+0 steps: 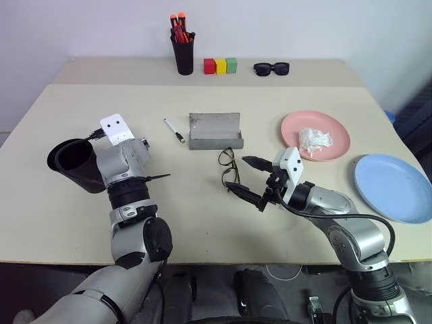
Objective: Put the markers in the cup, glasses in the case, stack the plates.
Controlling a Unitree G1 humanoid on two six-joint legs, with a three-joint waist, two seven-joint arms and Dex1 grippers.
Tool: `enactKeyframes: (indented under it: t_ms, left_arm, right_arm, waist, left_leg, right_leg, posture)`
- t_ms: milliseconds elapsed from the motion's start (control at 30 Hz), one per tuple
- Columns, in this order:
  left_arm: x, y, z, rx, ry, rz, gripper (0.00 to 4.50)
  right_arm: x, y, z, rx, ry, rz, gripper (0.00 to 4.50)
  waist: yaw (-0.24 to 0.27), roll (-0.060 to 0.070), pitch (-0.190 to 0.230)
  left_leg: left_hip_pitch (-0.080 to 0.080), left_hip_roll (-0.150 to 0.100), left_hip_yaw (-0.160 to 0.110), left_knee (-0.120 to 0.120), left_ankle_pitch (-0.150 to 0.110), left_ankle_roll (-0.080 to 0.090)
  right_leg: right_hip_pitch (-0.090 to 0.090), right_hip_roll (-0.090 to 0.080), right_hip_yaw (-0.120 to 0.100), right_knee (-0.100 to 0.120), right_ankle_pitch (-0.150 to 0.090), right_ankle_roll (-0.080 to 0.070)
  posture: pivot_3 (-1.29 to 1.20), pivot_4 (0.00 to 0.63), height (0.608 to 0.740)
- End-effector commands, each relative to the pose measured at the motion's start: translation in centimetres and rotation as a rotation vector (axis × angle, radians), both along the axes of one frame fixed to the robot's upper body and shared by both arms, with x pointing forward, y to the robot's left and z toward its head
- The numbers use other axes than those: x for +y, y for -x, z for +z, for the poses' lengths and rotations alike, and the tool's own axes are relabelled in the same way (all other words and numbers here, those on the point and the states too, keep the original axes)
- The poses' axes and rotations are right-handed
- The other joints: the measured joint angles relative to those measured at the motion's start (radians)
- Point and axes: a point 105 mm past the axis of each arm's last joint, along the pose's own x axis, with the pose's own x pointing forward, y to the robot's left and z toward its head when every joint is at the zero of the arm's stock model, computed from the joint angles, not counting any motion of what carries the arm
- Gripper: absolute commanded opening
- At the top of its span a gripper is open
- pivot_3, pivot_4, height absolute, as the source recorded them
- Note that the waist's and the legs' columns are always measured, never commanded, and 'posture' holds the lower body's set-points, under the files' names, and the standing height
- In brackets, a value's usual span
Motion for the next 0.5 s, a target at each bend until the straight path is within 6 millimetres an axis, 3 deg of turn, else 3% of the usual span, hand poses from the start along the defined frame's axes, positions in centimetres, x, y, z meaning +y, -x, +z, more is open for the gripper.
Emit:
enactKeyframes:
  t_ms: [33,167,400,500]
  left_arm:
    - [0.7,-0.2,1.1,-0.038,-0.002,0.027,2.10]
    - [0.7,-0.3,1.2,-0.050,-0.003,0.020,0.04]
    - [-1.8,-1.7,3.9,-0.212,-0.088,-0.155,0.01]
    - [-3.7,-2.0,6.1,-0.365,-0.131,-0.256,0.01]
  right_arm:
    - [0.1,0.4,1.0,-0.047,-0.004,0.009,4.50]
    - [0.1,0.4,0.9,-0.045,-0.002,0.008,4.50]
    - [0.1,0.3,0.8,-0.042,0.000,0.010,4.50]
    - [0.1,0.3,0.8,-0.042,0.001,0.009,4.50]
  waist:
    - [-0.001,0.000,0.000]
    - [0.000,0.000,0.000]
    - [0.002,0.000,0.000]
    - [0.001,0.000,0.000]
  left_leg:
    - [0.000,0.000,0.000,0.000,0.000,0.000]
    - [0.000,0.000,0.000,0.000,0.000,-0.001]
    - [0.000,0.000,0.000,0.000,0.001,-0.001]
    - [0.000,0.000,0.000,0.000,0.001,-0.001]
  right_leg:
    - [0.000,0.000,0.000,0.000,0.000,0.000]
    - [0.000,0.000,0.000,0.001,0.000,0.000]
    - [0.000,0.000,0.000,0.001,0.000,0.000]
    - [0.000,0.000,0.000,0.001,0.000,0.000]
  posture:
    - [0.00,0.150,0.740]
    - [0.00,0.150,0.740]
    - [0.00,0.150,0.740]
    - [0.00,0.150,0.740]
